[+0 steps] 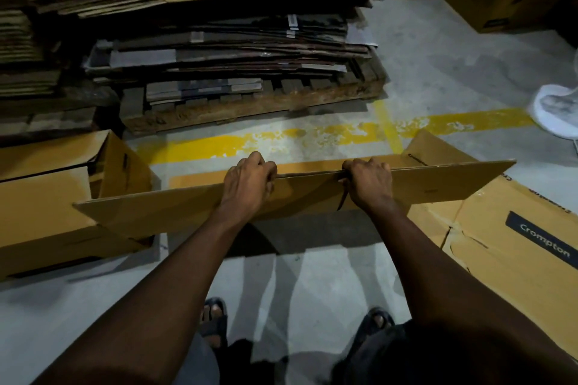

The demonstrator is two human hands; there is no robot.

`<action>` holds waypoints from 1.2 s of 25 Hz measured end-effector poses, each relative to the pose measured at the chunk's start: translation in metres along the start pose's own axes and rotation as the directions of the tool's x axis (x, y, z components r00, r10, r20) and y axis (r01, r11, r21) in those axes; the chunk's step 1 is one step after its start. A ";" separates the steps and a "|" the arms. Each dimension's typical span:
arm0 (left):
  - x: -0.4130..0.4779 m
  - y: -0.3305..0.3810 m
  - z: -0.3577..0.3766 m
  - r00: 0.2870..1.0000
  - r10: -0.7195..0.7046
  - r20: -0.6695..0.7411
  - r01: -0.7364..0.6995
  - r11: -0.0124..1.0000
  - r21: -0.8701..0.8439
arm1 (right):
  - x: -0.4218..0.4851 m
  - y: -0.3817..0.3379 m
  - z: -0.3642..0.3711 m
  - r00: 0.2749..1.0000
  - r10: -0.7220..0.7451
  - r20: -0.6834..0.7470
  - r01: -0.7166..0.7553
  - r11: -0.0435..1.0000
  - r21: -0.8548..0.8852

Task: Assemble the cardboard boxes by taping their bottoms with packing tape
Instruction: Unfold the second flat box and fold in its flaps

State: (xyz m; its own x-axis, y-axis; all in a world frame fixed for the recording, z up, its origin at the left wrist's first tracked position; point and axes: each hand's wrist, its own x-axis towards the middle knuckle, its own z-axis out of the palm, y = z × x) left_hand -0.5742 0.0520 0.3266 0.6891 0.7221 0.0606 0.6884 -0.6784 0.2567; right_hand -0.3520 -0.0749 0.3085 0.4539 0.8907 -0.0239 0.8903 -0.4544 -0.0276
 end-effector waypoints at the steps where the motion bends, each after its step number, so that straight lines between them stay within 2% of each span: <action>1: -0.001 0.001 -0.001 1.000 0.009 0.012 -0.010 1.000 0.017 | -0.002 0.000 0.001 1.000 0.005 0.006 -0.005 1.000 -0.004; 5: -0.007 0.002 -0.001 0.999 0.010 0.045 -0.013 0.997 0.074 | -0.004 0.001 0.001 1.000 0.031 0.004 -0.031 0.999 0.015; 11: -0.010 0.004 -0.001 0.999 -0.037 0.007 0.035 0.986 0.160 | -0.002 -0.002 -0.004 0.999 0.027 0.043 -0.027 1.000 -0.017; 15: -0.010 0.006 0.001 0.993 0.028 0.114 -0.037 0.996 0.084 | 0.001 -0.002 -0.009 0.970 0.037 0.239 -0.077 0.984 0.158; 17: -0.011 0.006 0.002 0.988 0.051 0.145 -0.061 0.996 0.065 | 0.002 -0.003 -0.009 0.952 -0.002 0.307 -0.052 0.985 0.166; 22: -0.014 0.005 -0.001 0.976 0.118 0.183 -0.134 0.988 0.081 | 0.007 -0.002 -0.009 0.952 -0.005 0.305 -0.070 0.969 0.236; 26: -0.016 0.003 -0.001 0.954 0.189 0.231 -0.214 0.973 0.088 | 0.011 -0.003 -0.009 0.969 -0.082 0.231 0.026 0.972 0.235; 30: -0.019 0.006 -0.004 0.950 0.211 0.232 -0.246 0.960 0.137 | 0.018 -0.007 -0.011 0.929 -0.177 0.324 0.122 0.976 0.183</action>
State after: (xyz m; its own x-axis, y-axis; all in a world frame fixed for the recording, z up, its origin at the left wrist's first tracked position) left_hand -0.5839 0.0348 0.3305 0.8519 0.5116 -0.1121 0.5219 -0.8472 0.0996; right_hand -0.3498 -0.0550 0.3197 0.2527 0.9053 -0.3416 0.9174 -0.3363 -0.2128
